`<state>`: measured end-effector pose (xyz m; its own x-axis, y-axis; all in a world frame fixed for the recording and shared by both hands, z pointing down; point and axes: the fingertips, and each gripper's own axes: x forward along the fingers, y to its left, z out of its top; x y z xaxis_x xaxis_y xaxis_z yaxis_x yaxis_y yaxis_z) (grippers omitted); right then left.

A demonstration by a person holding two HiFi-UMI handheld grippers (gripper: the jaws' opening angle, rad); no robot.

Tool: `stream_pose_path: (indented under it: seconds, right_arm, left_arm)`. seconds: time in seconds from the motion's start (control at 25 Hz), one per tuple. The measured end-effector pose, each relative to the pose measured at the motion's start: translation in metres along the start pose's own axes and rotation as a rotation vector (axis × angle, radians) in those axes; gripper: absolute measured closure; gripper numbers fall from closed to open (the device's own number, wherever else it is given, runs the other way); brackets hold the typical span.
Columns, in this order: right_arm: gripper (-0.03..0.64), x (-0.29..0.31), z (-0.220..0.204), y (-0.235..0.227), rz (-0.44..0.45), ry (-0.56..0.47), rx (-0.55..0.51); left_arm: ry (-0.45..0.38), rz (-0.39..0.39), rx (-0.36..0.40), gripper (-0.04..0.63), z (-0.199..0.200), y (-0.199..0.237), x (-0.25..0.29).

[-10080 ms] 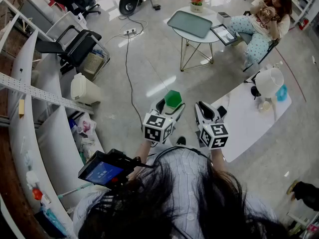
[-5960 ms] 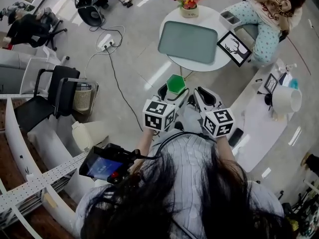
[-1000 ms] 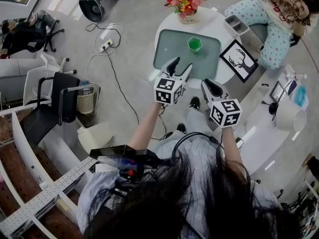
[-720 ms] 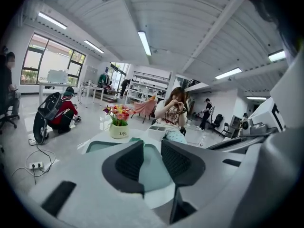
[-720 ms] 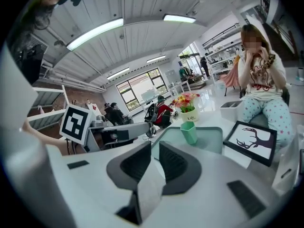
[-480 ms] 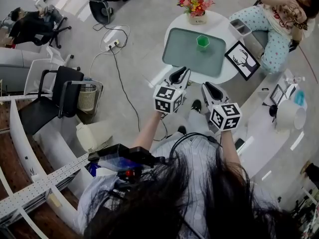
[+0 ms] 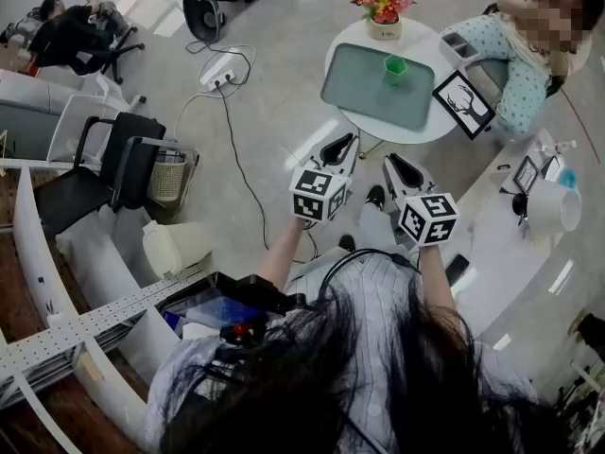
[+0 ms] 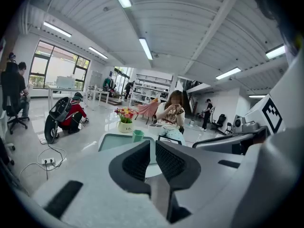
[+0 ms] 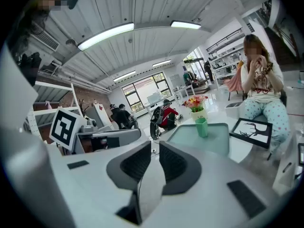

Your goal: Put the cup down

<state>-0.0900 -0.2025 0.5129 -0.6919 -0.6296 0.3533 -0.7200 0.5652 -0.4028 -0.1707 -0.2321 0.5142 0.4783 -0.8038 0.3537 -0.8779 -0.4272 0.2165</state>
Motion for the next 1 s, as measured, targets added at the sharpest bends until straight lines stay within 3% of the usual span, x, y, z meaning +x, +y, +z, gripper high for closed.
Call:
stream_pose_path:
  seconds: [0.56, 1.0]
  right_arm:
    - [0.548, -0.067, -0.051, 0.057, -0.038, 0.031, -0.016]
    - [0.548, -0.096, -0.059, 0.07, -0.023, 0.027, -0.013]
  left_arm:
    - [0.051, 0.0, -0.063, 0.546, -0.059, -0.033, -0.094]
    - [0.06, -0.015, -0.04, 0.554, -0.064, -0.073, -0.123]
